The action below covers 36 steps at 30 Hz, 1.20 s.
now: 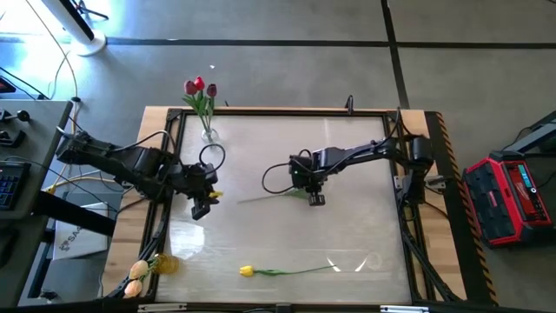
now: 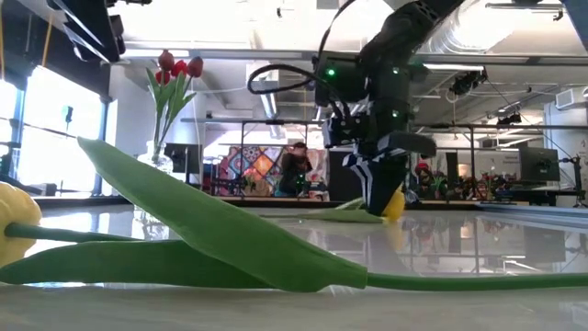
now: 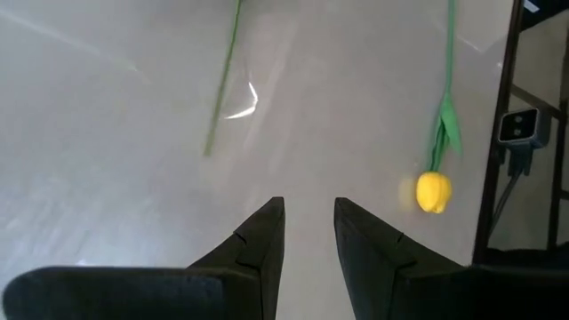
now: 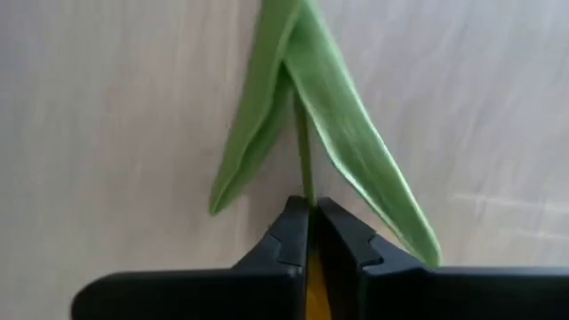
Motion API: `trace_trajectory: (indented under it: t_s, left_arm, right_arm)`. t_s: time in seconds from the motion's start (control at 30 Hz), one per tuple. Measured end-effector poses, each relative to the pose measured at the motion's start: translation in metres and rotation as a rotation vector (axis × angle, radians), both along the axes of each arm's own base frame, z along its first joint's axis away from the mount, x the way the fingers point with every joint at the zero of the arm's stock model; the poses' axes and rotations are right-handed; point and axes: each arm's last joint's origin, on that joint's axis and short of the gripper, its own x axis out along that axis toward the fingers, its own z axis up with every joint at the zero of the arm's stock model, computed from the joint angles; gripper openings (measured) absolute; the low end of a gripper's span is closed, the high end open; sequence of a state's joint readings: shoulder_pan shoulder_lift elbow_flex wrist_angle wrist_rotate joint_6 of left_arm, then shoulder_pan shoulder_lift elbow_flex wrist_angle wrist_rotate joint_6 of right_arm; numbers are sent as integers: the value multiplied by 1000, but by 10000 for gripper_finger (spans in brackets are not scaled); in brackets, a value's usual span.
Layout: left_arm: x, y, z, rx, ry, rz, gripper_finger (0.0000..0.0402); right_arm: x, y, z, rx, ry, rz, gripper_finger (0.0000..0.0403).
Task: Sort flowers into vase by color
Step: Put the top yellow flower into the yellow vase
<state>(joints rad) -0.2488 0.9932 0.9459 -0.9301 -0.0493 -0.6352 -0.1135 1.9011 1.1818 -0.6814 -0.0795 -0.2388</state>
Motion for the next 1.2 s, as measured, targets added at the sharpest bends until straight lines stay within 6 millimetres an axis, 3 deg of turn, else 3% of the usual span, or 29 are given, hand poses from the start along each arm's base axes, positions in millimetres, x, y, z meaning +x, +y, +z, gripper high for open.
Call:
trace_trajectory:
  t_s: [0.13,0.37,0.6,0.77,0.9,1.0,1.2]
  left_arm:
    - [1,4,0,3,-1,10,87]
    - [1,5,0,21,-4,0,87]
    - [5,6,3,132,-73,-26,87]
    - [13,5,10,168,-184,-74,87]
    - [19,4,16,219,-279,-126,87]
    - [23,3,21,282,-339,-157,87]
    - [27,5,27,483,-401,-170,93]
  right_arm:
    - [0,0,16,15,103,-5,4]
    - [6,0,78,78,214,-57,1]
    - [9,1,144,383,228,-330,0]
    - [14,-1,177,621,217,-562,0]
    - [18,0,194,779,246,-739,0]
    - [19,6,201,960,351,-791,0]
    - [22,26,206,1138,573,-884,0]
